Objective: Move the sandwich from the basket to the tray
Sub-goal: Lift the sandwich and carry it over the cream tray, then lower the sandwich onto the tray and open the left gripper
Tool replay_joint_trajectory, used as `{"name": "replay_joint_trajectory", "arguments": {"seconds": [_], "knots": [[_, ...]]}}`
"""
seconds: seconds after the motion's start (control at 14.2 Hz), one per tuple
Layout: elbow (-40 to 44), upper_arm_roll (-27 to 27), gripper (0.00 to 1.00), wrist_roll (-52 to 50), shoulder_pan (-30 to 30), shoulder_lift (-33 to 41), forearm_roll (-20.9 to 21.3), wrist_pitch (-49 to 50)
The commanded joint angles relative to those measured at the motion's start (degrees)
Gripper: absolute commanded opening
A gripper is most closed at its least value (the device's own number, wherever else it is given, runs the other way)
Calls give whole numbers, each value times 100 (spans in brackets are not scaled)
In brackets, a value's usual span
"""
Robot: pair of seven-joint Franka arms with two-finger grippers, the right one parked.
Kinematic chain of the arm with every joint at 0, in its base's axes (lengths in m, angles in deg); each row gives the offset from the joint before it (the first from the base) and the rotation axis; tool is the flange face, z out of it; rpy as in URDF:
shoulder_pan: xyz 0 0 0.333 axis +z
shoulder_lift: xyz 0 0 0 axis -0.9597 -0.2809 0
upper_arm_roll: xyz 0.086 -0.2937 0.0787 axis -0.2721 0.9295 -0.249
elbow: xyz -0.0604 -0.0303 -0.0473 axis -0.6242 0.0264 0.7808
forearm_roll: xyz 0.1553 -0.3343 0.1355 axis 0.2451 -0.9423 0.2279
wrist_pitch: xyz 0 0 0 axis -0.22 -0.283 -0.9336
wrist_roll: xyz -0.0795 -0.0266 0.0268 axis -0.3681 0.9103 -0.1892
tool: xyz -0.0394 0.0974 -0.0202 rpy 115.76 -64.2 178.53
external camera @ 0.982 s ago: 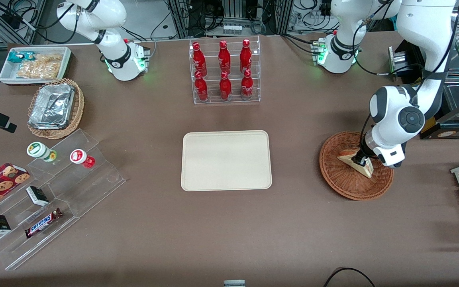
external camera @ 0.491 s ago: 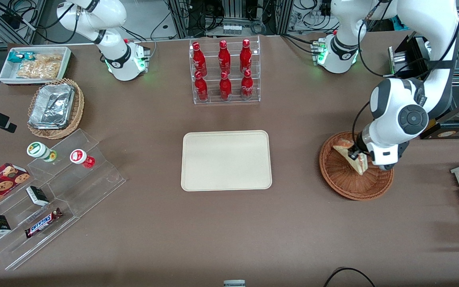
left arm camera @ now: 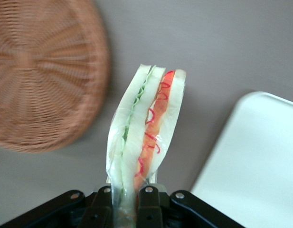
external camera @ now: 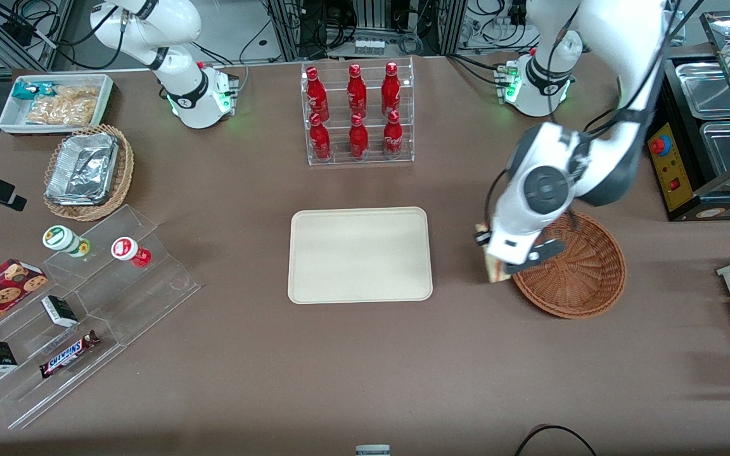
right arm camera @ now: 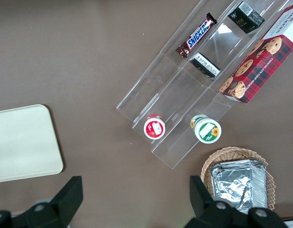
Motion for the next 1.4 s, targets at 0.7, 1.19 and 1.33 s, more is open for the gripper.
{"name": "replay_joint_trajectory", "arguments": {"seconds": [0.7, 1.19, 1.33], "knots": [[3163, -43, 0, -1241, -2118, -2450, 65, 208], [3692, 54, 2, -1531, -2206, -3084, 56, 156], [3692, 89, 8, -1540, -2206, -3093, 56, 147]]}}
